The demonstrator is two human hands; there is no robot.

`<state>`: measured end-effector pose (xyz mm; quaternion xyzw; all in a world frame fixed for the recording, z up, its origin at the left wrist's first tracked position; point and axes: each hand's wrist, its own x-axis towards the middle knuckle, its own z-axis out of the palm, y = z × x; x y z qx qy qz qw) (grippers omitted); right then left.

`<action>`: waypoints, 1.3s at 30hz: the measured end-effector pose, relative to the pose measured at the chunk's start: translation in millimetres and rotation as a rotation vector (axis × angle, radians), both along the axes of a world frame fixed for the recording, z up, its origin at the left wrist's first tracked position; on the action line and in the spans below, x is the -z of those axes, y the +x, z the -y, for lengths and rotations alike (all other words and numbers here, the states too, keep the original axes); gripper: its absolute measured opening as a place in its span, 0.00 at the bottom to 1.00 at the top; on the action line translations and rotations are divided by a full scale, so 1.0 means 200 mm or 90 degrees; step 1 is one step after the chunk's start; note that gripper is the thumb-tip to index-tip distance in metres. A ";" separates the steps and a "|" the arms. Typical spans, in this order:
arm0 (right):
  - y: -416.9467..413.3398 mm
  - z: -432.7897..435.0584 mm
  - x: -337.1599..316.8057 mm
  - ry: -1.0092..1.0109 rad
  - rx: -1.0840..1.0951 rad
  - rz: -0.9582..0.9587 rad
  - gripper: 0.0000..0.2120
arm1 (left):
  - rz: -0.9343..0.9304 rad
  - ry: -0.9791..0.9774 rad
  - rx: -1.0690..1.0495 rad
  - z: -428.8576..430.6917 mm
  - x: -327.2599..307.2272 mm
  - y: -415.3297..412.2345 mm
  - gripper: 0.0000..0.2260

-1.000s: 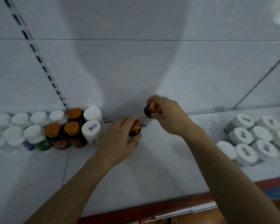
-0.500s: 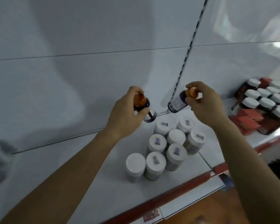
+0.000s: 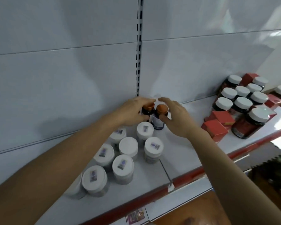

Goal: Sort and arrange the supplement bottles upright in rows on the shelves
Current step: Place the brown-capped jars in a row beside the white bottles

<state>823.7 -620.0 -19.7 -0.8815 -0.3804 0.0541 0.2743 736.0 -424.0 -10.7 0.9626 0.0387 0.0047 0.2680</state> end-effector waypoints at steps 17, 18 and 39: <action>-0.47 -0.50 -0.19 -0.281 -0.356 0.056 0.17 | -0.157 -0.187 -0.120 -0.14 0.02 -1.33 0.25; -0.48 -0.54 -0.19 -0.321 -0.361 0.048 0.16 | -0.135 -0.195 -0.134 -0.15 0.05 -1.34 0.24; -1.53 -1.33 -0.07 0.087 -0.305 -0.037 0.09 | 0.269 0.097 -0.580 -0.89 0.09 -2.33 0.24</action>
